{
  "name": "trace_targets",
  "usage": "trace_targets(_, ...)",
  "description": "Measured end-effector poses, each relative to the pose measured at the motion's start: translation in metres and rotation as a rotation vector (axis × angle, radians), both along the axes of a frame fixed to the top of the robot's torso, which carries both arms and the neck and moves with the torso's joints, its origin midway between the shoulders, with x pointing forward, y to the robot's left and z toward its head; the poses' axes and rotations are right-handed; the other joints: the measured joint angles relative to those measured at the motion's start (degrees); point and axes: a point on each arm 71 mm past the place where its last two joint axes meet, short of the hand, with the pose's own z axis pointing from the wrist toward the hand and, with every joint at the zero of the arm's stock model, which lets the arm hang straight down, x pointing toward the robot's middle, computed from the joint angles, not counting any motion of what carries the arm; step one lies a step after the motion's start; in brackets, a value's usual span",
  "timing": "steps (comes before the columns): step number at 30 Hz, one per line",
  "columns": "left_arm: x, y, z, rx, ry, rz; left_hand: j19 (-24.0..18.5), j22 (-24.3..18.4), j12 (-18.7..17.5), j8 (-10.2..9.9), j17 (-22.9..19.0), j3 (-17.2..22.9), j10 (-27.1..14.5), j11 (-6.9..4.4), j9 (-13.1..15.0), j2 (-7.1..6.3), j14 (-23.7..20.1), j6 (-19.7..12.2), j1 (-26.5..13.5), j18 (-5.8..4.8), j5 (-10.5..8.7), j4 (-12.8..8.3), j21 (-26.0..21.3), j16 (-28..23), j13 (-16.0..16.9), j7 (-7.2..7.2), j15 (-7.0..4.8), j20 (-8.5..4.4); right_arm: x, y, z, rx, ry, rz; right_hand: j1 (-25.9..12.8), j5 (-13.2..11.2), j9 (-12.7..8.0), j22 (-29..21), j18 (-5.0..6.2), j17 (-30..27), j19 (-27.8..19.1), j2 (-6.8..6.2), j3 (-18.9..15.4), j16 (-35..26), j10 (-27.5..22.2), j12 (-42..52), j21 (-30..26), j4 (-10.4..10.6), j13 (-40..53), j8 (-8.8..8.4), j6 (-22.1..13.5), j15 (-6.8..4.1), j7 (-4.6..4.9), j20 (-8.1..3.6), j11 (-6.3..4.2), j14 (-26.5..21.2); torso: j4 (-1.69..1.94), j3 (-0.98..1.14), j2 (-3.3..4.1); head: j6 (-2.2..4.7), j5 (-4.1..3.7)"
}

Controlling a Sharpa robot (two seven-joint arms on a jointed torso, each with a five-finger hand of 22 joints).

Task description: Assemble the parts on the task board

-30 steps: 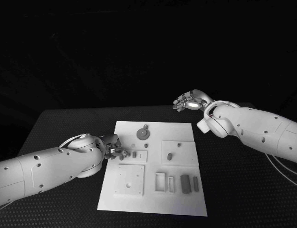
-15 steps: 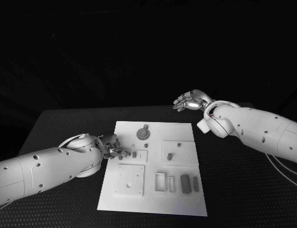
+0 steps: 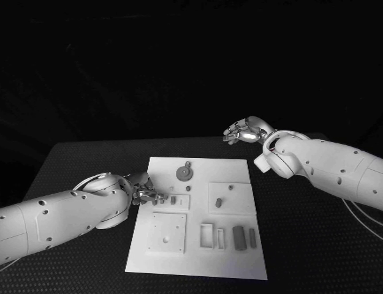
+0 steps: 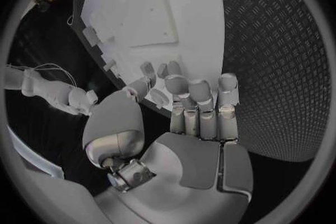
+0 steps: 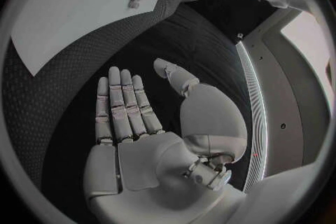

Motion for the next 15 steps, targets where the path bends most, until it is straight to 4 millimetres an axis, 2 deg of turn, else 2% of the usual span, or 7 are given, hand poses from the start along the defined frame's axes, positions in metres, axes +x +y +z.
trace_targets(6,0.003,-0.001,0.007,-0.061,0.000,0.034,-0.45,0.00,-1.45,-0.90,-0.67,-0.75,-0.71,0.59,-0.30,-0.66,-0.64,-1.88,-0.02,0.00,0.00,1.46,0.00,-1.29,-0.76,0.60,0.21,0.17,0.000,0.000,0.000,0.000,0.000,0.000,0.00,0.00,0.00,0.00,0.00,0.00,0.00,0.00,0.00,0.00,0.00,0.00,0.00,0.00,0.00,0.00,0.00,0.00,0.00,0.00,0.00,0.00,0.00,-0.02,-0.01,0.09,-0.03)
trace_targets(8,0.004,0.000,0.008,-0.078,-0.001,0.045,-0.54,0.00,-1.70,-1.00,-0.76,-0.75,-0.79,0.67,-0.40,-0.73,-0.74,-2.17,0.05,0.00,0.00,1.46,-0.23,-1.32,-0.89,0.88,0.31,0.09,0.000,0.000,0.000,0.000,0.000,0.000,0.00,0.00,0.00,-0.01,0.00,0.00,0.00,0.00,0.00,0.00,0.00,0.00,0.00,0.00,0.00,0.00,0.00,0.00,0.00,0.00,0.00,0.00,0.00,-0.02,-0.01,0.13,-0.03)
trace_targets(15,0.010,0.004,0.016,-0.133,-0.025,0.082,-2.38,0.04,-4.02,-2.71,-1.83,-2.59,-2.34,2.21,-1.04,-1.50,-2.68,-5.32,1.09,0.00,0.00,0.72,-1.67,-3.51,-1.92,1.97,1.01,0.67,0.000,0.000,0.000,0.000,0.000,0.000,0.00,0.00,0.00,-0.01,0.00,0.00,0.00,0.00,0.00,0.00,0.00,0.00,0.00,0.00,0.00,0.00,-0.15,0.00,0.15,0.00,0.00,0.00,0.03,-0.03,-0.01,0.19,-0.08)
